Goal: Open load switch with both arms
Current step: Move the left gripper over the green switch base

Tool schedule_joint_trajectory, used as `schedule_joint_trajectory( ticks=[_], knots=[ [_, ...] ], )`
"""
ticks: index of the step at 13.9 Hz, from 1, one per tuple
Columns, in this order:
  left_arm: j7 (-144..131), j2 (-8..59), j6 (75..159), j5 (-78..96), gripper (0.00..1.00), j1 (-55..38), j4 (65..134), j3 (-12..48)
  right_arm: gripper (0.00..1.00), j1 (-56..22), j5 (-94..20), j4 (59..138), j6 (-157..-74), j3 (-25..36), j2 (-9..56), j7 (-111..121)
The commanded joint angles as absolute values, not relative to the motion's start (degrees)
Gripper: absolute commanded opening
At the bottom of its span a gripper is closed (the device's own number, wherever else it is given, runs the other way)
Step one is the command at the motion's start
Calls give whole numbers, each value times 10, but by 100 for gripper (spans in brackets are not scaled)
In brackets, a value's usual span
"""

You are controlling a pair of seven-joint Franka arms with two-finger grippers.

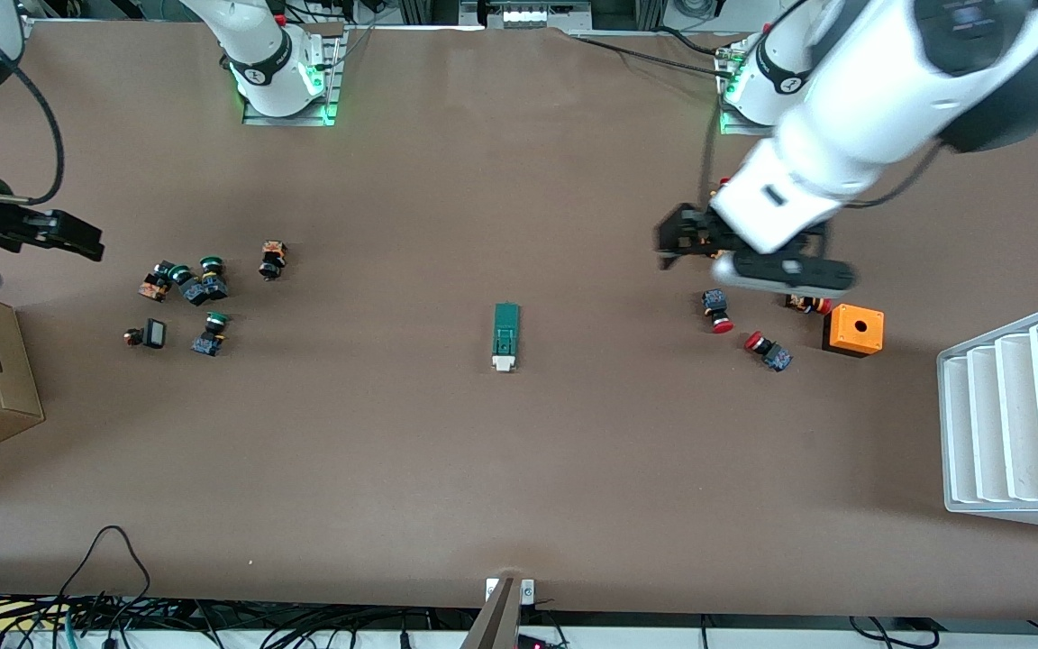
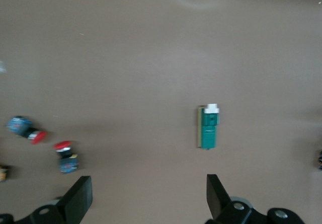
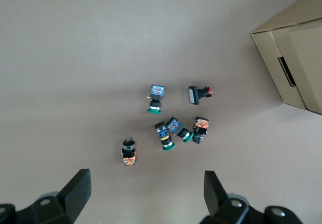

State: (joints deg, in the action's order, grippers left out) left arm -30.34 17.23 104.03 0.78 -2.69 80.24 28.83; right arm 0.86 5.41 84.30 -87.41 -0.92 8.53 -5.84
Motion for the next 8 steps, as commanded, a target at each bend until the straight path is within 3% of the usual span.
schedule_joint_trajectory(
  ticks=[1, 6, 8],
  knots=[
    [-408, 202, 1091, -46, 100, -89, 805, 291, 99, 17, 62, 829, -867, -11, 100, -76],
    [-623, 225, 1230, -195, 100, -190, 884, 290, 99, 16, 45, 816, -929, -15, 150, -67],
    [-738, 229, 1300, -304, 100, -222, 939, 290, 97, 14, -8, 743, -915, -15, 207, -86]
  ],
)
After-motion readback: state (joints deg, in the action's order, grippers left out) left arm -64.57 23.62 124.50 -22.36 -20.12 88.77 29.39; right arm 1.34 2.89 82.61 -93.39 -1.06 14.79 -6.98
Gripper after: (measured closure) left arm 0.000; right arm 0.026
